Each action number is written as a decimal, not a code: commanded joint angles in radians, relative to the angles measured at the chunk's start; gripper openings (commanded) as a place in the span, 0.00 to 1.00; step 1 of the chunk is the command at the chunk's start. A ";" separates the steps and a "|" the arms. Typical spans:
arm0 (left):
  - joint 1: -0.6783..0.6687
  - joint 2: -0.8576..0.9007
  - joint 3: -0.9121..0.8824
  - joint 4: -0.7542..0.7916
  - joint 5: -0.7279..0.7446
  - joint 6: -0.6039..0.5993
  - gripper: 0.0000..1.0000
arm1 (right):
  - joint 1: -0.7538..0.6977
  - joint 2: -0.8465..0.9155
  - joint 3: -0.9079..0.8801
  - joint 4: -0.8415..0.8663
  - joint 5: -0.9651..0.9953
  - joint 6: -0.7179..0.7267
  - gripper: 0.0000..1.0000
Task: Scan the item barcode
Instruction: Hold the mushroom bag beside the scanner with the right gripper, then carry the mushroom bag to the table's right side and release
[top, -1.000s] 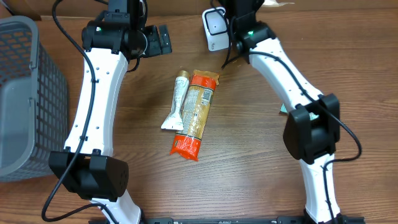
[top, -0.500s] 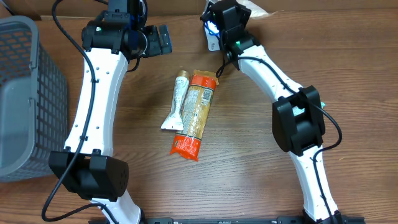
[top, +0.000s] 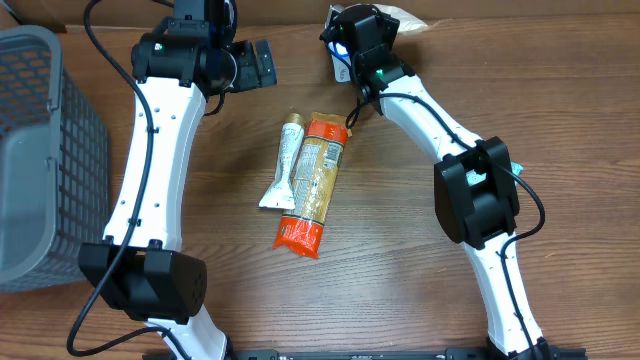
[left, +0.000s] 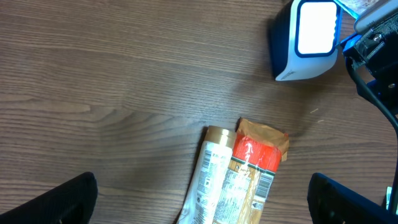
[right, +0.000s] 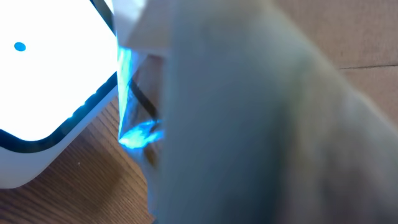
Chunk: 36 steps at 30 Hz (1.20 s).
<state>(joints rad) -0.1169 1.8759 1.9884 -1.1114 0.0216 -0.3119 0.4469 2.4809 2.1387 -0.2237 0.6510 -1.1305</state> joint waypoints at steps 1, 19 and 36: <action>-0.001 0.000 0.010 0.000 -0.003 0.001 1.00 | 0.006 0.008 0.008 0.014 -0.002 0.012 0.04; -0.002 0.000 0.010 0.000 -0.003 0.001 1.00 | -0.013 -0.480 0.008 -0.576 -0.395 0.670 0.04; -0.002 0.000 0.010 0.000 -0.003 0.001 1.00 | -0.535 -0.678 -0.376 -1.027 -1.198 1.138 0.07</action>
<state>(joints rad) -0.1169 1.8759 1.9884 -1.1122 0.0219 -0.3119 -0.0109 1.7882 1.9095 -1.3247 -0.4408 -0.0364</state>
